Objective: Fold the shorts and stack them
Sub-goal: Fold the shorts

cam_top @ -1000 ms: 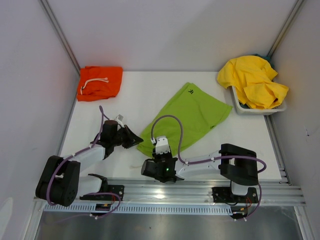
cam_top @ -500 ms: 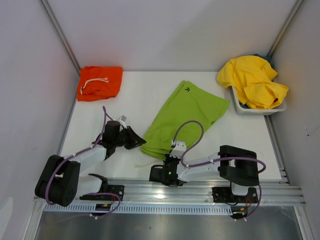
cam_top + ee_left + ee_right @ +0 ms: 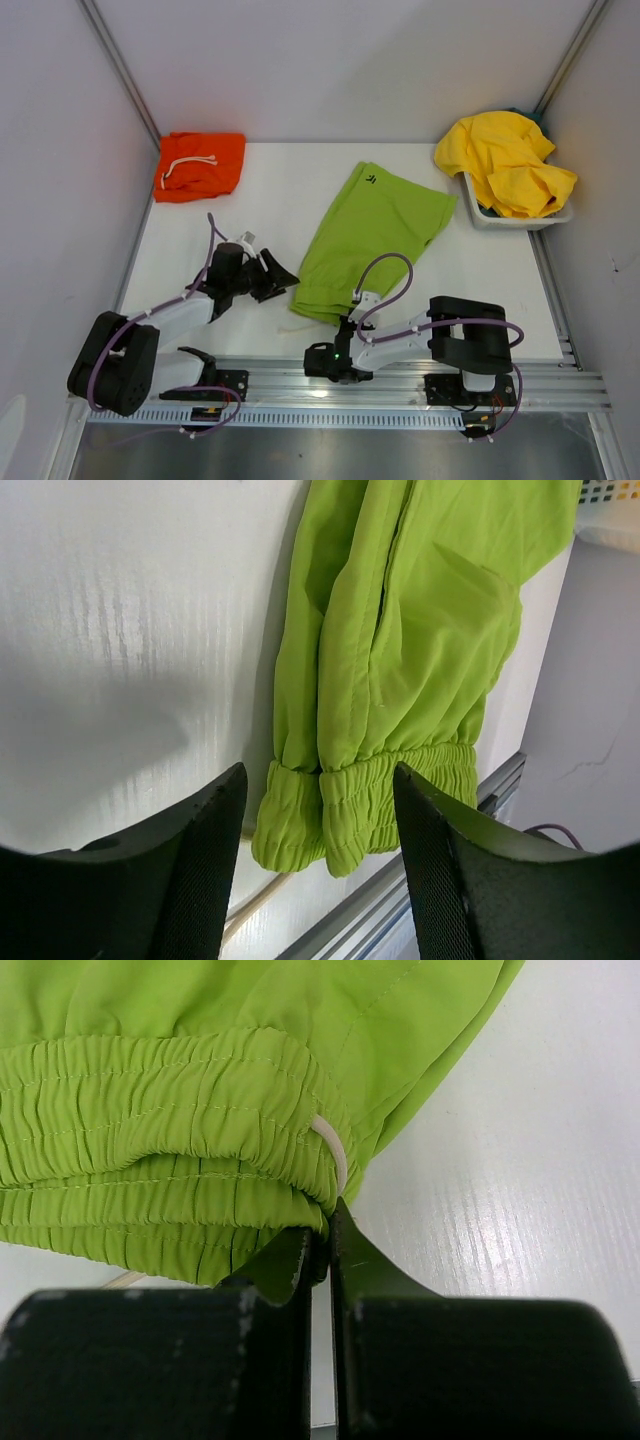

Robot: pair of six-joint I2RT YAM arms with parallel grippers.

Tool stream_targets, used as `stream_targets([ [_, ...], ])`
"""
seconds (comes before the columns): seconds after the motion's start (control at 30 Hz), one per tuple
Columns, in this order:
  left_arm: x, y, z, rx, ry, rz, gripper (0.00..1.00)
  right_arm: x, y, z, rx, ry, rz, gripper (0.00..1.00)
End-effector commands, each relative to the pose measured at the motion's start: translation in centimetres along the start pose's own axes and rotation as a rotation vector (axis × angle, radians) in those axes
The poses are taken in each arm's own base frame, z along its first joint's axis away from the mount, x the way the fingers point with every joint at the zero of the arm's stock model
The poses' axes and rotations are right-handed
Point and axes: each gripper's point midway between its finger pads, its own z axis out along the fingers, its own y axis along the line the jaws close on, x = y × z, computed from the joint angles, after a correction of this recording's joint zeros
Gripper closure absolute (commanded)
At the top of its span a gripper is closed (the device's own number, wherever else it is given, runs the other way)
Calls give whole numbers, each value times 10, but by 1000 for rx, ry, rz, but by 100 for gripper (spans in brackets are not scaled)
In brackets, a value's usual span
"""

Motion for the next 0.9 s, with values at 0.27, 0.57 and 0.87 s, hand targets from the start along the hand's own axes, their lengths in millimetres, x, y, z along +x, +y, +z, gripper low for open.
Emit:
stream_targets([
  [0.27, 33, 0, 18, 12, 79, 1, 32, -4, 3, -1, -12, -41, -1, 100],
  [0.57, 39, 4, 27, 30, 98, -12, 67, -1, 4, 1, -17, -34, -14, 100],
  [0.87, 35, -11, 37, 70, 117, -27, 100, -2, 6, 2, -21, -38, -43, 98],
])
